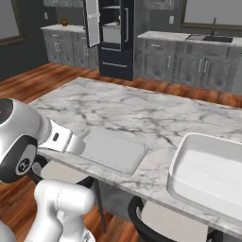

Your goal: Place the cold items (peach and mango) from the fridge in one tupperware on the dining counter. Place the warm items (hot dog and kebab skewer) in the stove area in another tupperware.

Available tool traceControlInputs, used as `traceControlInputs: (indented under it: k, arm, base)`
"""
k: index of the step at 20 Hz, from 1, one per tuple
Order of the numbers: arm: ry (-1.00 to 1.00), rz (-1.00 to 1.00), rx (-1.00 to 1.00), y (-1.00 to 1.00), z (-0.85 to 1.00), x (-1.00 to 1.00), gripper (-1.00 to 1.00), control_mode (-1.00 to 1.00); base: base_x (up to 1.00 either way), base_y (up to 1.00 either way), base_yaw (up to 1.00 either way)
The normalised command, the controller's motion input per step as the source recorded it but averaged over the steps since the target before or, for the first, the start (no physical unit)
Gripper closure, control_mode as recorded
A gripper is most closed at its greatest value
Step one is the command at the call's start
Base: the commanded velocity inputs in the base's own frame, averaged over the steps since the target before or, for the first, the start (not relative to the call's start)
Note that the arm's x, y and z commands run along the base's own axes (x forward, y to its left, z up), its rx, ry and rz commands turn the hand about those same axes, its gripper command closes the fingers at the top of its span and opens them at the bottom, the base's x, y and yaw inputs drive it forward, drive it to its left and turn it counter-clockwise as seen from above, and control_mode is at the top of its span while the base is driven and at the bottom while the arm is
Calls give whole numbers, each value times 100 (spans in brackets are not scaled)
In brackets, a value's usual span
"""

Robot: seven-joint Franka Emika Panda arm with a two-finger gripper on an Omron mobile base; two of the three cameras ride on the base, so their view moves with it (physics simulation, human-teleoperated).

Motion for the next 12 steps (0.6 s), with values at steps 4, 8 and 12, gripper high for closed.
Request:
traceControlInputs:
  k: [4, 8, 12]
  arm:
    - [0, 30, 4, -35, 0, 22, 100, -100]
    - [12, 20, 1, -9, -3, 67, 100, -100]
    - [10, 6, 0, 0, -12, 82, 100, -100]
  base:
    - [8, -12, 12]
    - [0, 0, 0]
    - [0, 0, 0]
